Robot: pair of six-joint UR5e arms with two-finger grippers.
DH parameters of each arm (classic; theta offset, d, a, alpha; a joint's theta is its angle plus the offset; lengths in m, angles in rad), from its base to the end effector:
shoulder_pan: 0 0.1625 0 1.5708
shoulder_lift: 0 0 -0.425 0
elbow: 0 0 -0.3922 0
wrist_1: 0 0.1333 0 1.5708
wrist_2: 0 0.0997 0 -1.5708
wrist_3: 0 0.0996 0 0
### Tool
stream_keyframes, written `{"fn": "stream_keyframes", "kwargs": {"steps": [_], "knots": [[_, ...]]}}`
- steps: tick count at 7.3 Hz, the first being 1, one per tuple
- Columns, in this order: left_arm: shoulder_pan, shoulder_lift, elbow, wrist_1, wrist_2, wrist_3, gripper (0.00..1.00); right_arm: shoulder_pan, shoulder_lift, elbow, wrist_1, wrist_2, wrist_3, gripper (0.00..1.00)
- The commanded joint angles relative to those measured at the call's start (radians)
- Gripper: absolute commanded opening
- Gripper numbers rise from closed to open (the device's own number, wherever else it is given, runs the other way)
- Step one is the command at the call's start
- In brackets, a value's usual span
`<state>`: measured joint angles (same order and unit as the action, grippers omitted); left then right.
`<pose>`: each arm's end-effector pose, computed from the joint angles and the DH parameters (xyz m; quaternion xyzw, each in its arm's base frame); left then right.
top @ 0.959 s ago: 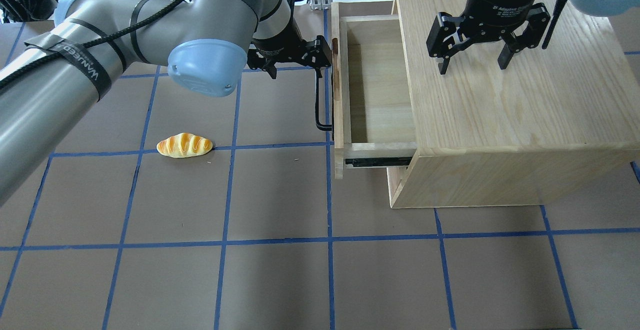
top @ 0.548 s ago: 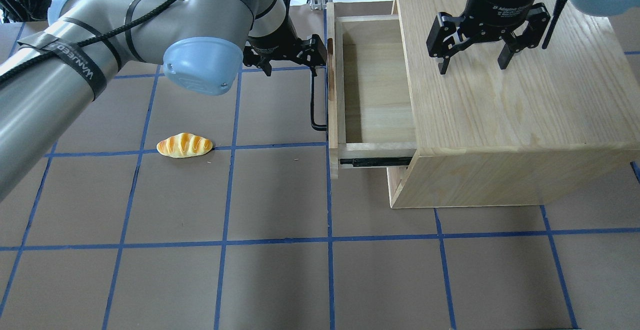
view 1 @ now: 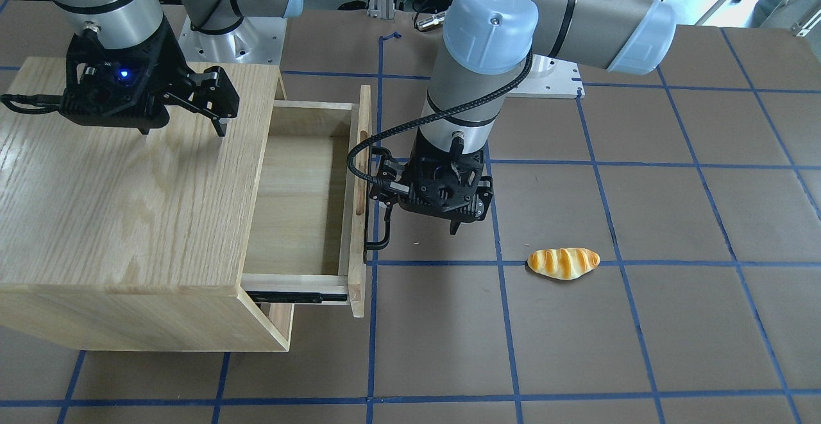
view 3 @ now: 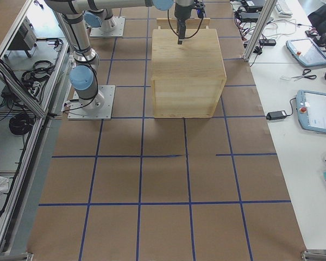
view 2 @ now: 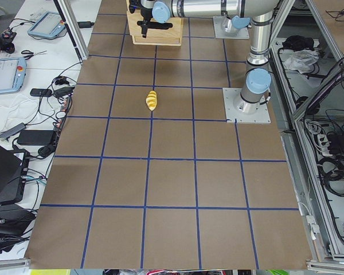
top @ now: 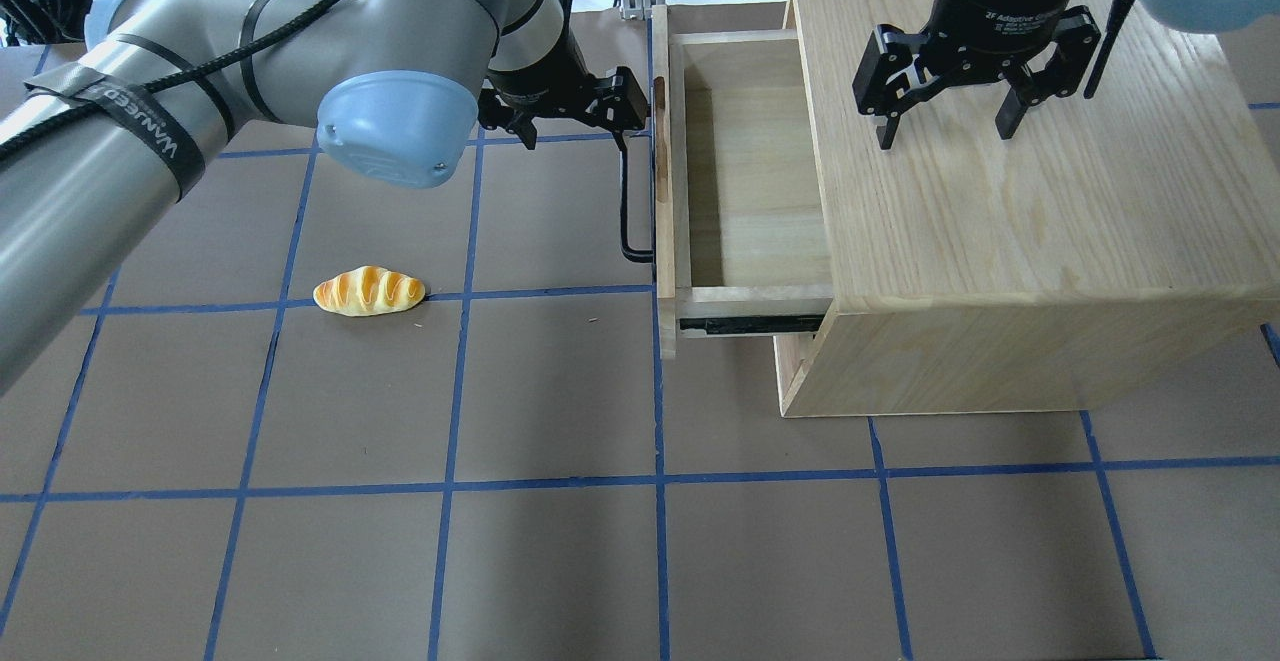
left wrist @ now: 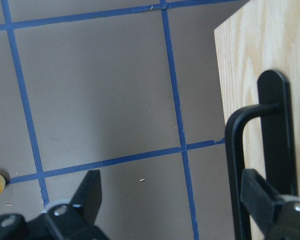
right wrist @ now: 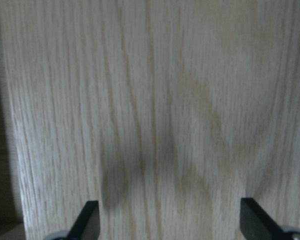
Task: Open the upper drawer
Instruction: 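Keep pulling the drawer farther out with the left gripper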
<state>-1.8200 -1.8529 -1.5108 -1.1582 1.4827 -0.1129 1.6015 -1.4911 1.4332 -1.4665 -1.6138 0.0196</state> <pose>-0.2900 -0.5634 0.4058 -0.0719 -0.9919 0.0856 0.0602 0.1449 -0.5161 0.5048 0.0060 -0.9995 -0.0226 0.0221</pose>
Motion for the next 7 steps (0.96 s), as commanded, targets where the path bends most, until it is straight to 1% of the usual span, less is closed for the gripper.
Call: {"fn": "stream_keyframes", "kwargs": {"steps": [1,2,3,7], "knots": [[-0.001,0.006,0.0,-0.002,-0.009,-0.007,1.0,0.0,0.0,0.0,0.0,0.0,0.0,1.0],[-0.002,0.003,0.0,-0.002,-0.015,-0.011,1.0,0.0,0.0,0.0,0.0,0.0,-0.001,1.0],[-0.002,-0.002,-0.002,0.0,-0.048,-0.03,1.0,0.0,0.0,0.0,0.0,0.0,0.0,1.0],[-0.002,-0.016,-0.002,0.003,-0.041,-0.024,1.0,0.0,0.0,0.0,0.0,0.0,0.0,1.0]]}}
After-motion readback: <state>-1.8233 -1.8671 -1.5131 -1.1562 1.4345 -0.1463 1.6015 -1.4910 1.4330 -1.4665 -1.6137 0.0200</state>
